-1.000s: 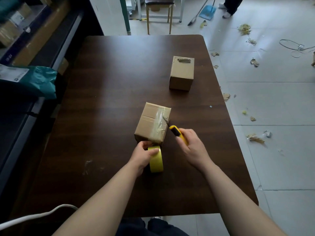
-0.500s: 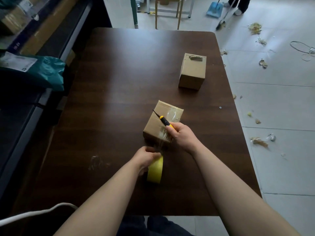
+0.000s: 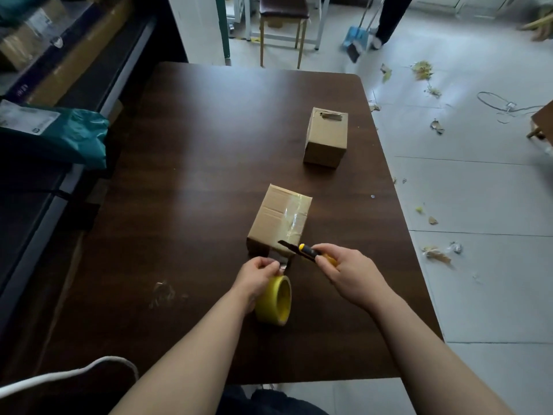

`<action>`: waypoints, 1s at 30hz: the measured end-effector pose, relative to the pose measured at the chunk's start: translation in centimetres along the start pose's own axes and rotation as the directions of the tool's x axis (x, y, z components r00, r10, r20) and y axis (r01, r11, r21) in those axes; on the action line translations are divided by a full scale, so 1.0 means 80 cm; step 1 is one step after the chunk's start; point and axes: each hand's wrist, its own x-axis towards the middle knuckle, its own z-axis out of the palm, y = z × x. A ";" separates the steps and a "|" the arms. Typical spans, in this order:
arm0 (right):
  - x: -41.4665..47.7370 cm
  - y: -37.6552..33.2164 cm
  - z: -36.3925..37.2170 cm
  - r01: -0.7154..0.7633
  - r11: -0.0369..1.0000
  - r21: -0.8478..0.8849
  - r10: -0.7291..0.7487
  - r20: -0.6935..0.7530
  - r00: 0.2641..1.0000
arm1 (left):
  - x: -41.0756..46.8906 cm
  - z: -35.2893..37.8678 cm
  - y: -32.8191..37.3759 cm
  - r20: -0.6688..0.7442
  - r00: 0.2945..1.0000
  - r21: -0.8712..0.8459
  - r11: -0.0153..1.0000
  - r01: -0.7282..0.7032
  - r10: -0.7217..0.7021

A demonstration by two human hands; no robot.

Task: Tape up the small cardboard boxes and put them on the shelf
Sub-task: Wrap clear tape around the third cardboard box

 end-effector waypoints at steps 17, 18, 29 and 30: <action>0.001 0.013 0.052 -0.037 0.897 -0.440 0.136 0.195 0.971 | -0.004 -0.005 0.006 -0.055 0.997 0.078 0.996 -0.048 0.052; 0.000 0.019 0.053 -0.076 0.911 -0.406 0.163 0.185 0.969 | -0.004 -0.007 0.007 -0.062 0.997 0.107 0.994 -0.033 0.040; 0.010 0.059 0.097 -0.427 0.892 -0.151 0.427 -0.029 0.904 | 0.002 -0.011 0.009 -0.239 0.971 0.350 0.933 0.082 0.004; 0.013 0.057 0.099 -0.425 0.891 -0.160 0.422 -0.049 0.905 | 0.003 -0.012 0.010 -0.251 0.968 0.374 0.924 0.085 0.012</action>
